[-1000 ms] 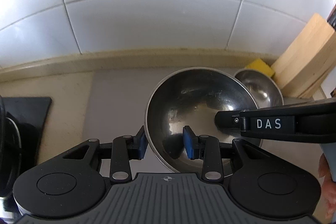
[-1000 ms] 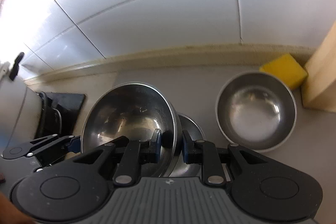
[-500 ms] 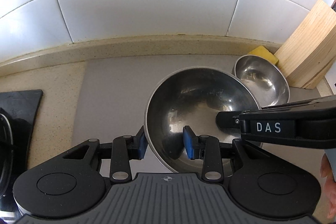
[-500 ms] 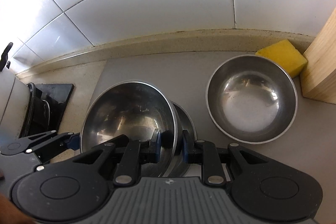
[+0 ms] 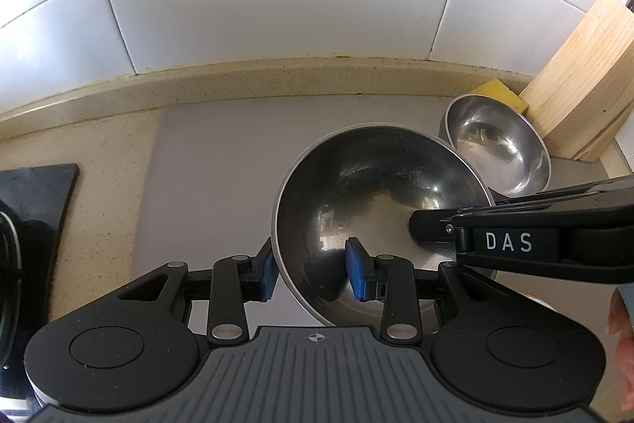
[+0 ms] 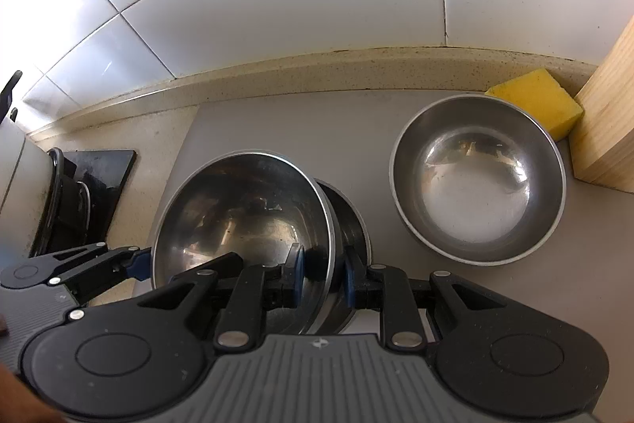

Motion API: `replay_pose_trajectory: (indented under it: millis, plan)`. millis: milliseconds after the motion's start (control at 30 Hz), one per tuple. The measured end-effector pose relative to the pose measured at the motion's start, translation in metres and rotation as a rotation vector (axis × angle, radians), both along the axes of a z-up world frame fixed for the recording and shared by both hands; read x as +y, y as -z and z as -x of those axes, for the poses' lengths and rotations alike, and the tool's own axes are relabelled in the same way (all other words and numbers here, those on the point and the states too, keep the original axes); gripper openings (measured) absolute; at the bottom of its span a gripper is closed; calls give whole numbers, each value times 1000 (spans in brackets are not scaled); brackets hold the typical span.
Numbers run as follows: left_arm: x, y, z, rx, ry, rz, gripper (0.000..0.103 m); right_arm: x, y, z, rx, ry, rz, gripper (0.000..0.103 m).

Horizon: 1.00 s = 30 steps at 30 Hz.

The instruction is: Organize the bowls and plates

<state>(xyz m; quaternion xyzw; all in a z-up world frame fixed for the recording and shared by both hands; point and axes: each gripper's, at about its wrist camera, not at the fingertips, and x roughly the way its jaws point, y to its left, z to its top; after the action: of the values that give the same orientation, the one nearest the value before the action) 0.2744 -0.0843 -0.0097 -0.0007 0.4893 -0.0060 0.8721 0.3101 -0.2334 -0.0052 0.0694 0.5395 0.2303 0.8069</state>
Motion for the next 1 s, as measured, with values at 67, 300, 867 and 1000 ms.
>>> replay_pose_trajectory:
  millis: [67,300,867,1000]
  plan:
    - [0,0,0,1,-1,0,35,1,1,0,0,0,2,0]
    - [-1,1,0,-1,-1,-3,35,3,0,0,-4,-3,5,0]
    - [-3,3,0,2,1,-6,35,5,2,0,-1,-4,8,0]
    - [-3,4,0,2,2,-6,35,5,2,0,0,-4,9,0]
